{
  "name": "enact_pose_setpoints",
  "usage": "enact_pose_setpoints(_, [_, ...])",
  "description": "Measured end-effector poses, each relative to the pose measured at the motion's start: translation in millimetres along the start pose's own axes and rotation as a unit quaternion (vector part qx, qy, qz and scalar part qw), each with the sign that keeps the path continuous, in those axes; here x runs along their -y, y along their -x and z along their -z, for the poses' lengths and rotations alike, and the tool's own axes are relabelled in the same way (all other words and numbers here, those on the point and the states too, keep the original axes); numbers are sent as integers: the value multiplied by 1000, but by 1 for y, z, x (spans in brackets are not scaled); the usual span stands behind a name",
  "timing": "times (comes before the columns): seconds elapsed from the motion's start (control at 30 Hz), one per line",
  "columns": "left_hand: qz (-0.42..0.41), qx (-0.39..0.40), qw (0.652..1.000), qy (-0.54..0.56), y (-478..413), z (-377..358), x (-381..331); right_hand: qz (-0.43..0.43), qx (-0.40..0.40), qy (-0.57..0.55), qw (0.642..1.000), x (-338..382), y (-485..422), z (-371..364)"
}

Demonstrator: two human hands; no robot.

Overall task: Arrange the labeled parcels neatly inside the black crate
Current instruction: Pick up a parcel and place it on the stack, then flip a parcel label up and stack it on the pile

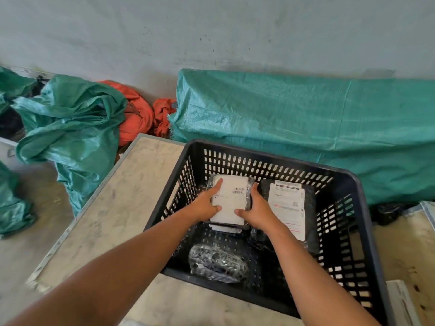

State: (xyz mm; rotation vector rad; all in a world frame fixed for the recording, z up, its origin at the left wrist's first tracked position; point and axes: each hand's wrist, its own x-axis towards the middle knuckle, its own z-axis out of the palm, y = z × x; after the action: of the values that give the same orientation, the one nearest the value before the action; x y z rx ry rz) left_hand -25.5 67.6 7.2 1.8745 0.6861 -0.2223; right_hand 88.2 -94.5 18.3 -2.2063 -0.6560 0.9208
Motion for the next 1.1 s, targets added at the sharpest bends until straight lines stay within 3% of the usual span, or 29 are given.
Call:
enact_pose_setpoints(0.23, [-6, 57, 997, -43, -13, 0, 13, -55, -28, 103, 993, 4, -10, -13])
enact_pose_setpoints(0.33, [13, 93, 993, -78, -15, 2, 21, -51, 14, 122, 991, 1, -10, -11])
enact_pose_setpoints(0.5, [15, 57, 986, -158, -15, -3, 27, -58, 32, 237, 969, 3, -11, -18])
enact_pose_setpoints(0.87, [5, 35, 972, -231, -13, -7, 26, -52, 8, 255, 966, 0, -14, -25])
enact_pose_setpoints(1.0, [1, 40, 964, -262, -3, -1, 4, -13, -6, 245, 969, 2, 0, -14])
enact_pose_setpoints(1.1, [-52, 9, 962, -266, 9, 15, -21, 46, -47, 210, 975, 6, 17, 5])
